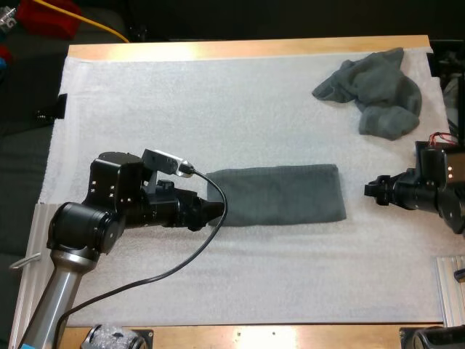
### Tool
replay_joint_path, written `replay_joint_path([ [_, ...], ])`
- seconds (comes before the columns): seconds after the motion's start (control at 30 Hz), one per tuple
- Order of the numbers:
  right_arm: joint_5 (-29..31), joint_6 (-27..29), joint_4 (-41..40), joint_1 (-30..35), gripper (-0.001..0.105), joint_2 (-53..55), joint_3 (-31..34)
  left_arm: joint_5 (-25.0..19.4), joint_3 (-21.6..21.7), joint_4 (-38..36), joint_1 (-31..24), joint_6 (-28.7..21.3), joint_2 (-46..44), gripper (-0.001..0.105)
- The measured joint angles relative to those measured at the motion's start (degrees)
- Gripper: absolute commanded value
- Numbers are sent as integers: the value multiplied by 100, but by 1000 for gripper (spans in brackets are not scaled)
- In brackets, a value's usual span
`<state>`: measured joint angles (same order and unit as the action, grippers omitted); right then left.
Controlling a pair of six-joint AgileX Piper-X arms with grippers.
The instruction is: Pick towel from pile, fold and stack
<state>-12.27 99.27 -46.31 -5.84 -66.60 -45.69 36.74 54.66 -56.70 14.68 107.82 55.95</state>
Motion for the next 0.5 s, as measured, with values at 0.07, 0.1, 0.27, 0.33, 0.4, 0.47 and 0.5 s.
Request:
replay_joint_path([
  [0.07,-220,84,58,74,61,-223,0,0,0,-59,0,0,0,69],
  [0.1,-297,101,93,81,61,-290,0,0,0,-93,0,0,0,69],
  [0.27,-989,62,497,96,61,-856,0,0,0,-239,0,0,0,69],
  [0.33,-1275,-25,659,96,61,-1112,0,0,0,-263,0,0,0,69],
  [0.4,-1486,-140,769,96,61,-1349,0,0,0,-278,0,0,0,69],
  [0.47,-1644,-262,940,96,61,-1533,0,0,0,-276,0,0,0,69],
  [0.5,-1707,-319,1040,96,61,-1659,0,0,0,-276,0,0,0,69],
])
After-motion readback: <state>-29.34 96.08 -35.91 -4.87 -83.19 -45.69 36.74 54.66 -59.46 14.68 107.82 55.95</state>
